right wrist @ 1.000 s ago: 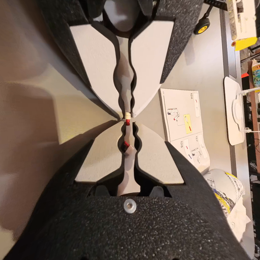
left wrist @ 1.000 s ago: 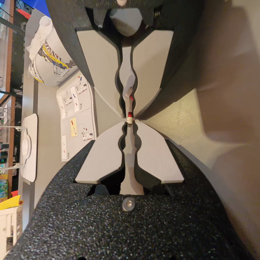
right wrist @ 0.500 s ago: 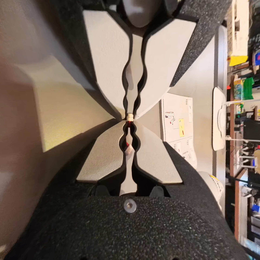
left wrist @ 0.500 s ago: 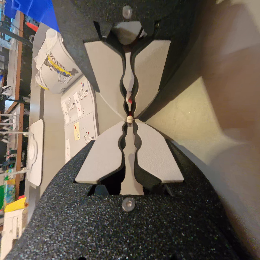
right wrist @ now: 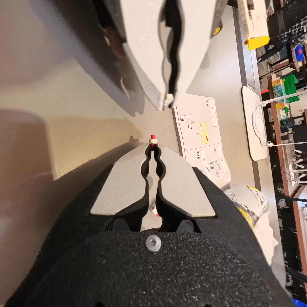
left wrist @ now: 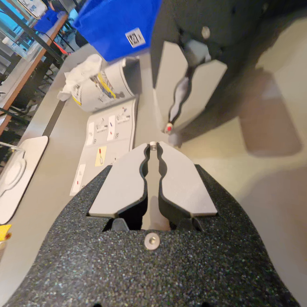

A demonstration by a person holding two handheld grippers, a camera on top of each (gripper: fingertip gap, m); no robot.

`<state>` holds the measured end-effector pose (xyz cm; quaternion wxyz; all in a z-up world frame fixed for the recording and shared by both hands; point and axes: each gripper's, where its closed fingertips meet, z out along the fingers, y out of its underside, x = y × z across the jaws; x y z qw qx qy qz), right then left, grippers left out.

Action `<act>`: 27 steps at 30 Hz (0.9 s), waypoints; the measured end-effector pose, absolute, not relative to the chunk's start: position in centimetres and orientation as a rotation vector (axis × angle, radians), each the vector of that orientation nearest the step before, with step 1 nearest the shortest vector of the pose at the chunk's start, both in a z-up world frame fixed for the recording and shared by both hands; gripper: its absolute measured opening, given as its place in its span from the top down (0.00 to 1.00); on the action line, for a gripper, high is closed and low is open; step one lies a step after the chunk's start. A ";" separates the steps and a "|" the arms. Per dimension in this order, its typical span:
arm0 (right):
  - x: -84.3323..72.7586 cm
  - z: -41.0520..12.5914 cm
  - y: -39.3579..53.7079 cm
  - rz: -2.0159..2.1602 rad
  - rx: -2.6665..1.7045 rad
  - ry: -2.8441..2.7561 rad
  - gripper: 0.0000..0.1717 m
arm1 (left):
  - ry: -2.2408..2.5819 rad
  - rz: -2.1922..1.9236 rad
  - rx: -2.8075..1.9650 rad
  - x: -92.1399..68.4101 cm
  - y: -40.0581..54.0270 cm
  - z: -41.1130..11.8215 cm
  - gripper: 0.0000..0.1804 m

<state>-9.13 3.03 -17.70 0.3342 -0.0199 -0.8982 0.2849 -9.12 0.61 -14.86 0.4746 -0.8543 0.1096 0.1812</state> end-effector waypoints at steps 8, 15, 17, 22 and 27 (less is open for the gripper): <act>-7.5 -15.9 6.2 0.675 -0.169 -2.188 0.98 | 0.347 0.248 -1.876 -8.0 12.1 -5.1 0.96; -4.7 -14.5 11.5 0.680 -0.383 -1.991 0.98 | 0.419 0.104 -1.888 -6.2 28.2 -4.0 0.94; -4.0 -14.8 12.6 0.710 -0.439 -1.964 0.98 | 0.384 0.048 -1.920 -5.8 30.4 -5.0 0.90; -2.8 -13.0 14.2 0.806 -0.521 -1.863 0.98 | 0.378 0.064 -1.978 -5.6 31.6 -6.7 0.85; -2.1 -12.0 15.5 0.923 -0.608 -1.812 0.98 | 0.383 0.073 -1.970 -4.8 29.4 -5.7 0.83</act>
